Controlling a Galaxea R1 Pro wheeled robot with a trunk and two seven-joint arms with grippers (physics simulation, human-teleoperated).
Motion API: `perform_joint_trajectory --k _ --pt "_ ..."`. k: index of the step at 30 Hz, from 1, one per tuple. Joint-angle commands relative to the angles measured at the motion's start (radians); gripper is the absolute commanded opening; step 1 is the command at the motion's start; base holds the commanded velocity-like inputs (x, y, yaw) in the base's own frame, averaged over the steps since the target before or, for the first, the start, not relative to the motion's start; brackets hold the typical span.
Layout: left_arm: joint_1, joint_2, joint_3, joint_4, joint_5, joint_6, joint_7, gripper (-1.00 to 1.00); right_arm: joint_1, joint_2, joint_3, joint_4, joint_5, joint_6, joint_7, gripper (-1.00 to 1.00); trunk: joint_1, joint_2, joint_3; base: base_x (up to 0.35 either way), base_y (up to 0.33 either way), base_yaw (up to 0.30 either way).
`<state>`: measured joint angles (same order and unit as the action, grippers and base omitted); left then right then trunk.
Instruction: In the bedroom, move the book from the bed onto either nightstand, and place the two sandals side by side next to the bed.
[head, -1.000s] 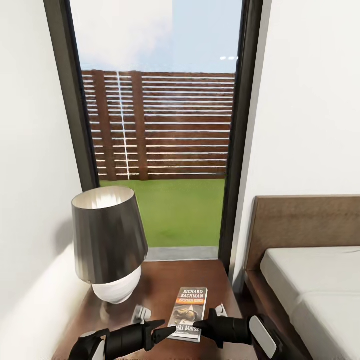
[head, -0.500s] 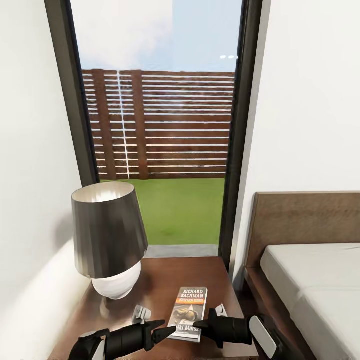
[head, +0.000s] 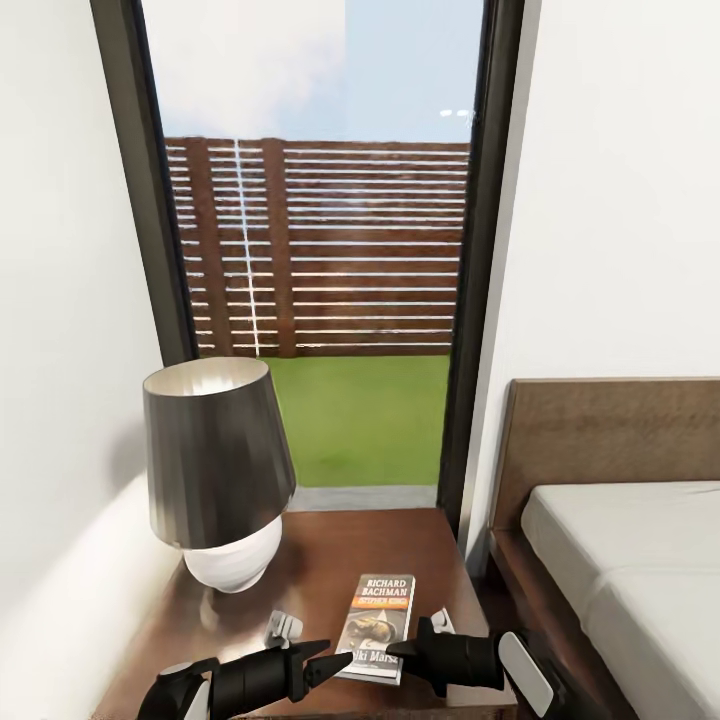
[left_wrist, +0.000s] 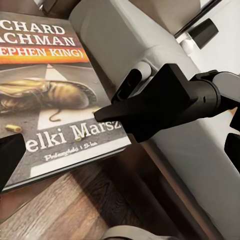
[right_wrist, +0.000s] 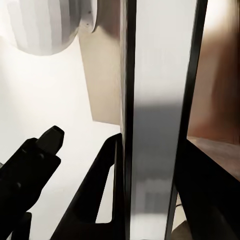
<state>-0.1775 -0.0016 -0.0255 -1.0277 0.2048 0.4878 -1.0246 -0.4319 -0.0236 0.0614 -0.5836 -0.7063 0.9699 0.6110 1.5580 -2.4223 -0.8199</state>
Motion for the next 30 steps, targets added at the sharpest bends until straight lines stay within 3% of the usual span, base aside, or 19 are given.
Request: perform_joint_trajectory --k 1,4,15,19,30 --pt "0.0 0.0 -0.001 0.0 0.007 0.009 0.0 1.0 -0.001 -0.001 0.003 0.0 0.001 0.001 0.009 -1.0 0.004 -0.008 -0.004 0.0 0.0 0.0" --pt "0.0 0.0 -0.001 0.0 0.007 0.009 0.0 1.0 -0.001 -0.001 0.003 0.0 0.001 0.001 0.009 -1.0 0.015 -0.029 -0.014 0.0 0.0 0.0" --pt "0.0 0.0 -0.001 0.0 0.007 0.009 0.0 1.0 -0.001 -0.001 0.003 0.0 0.001 0.001 0.009 -1.0 0.015 -0.029 -0.014 0.0 0.0 0.0" --pt "0.0 0.0 -0.001 0.0 0.007 0.009 0.0 1.0 -0.001 -0.001 0.003 0.0 0.001 0.001 0.009 -1.0 0.031 -0.057 -0.026 0.0 0.0 0.0" --pt "0.0 0.0 -0.001 0.0 0.007 0.009 0.001 1.0 -0.001 -0.001 0.003 0.0 0.001 0.001 0.009 -1.0 0.031 -0.057 -0.026 0.0 0.0 0.0"
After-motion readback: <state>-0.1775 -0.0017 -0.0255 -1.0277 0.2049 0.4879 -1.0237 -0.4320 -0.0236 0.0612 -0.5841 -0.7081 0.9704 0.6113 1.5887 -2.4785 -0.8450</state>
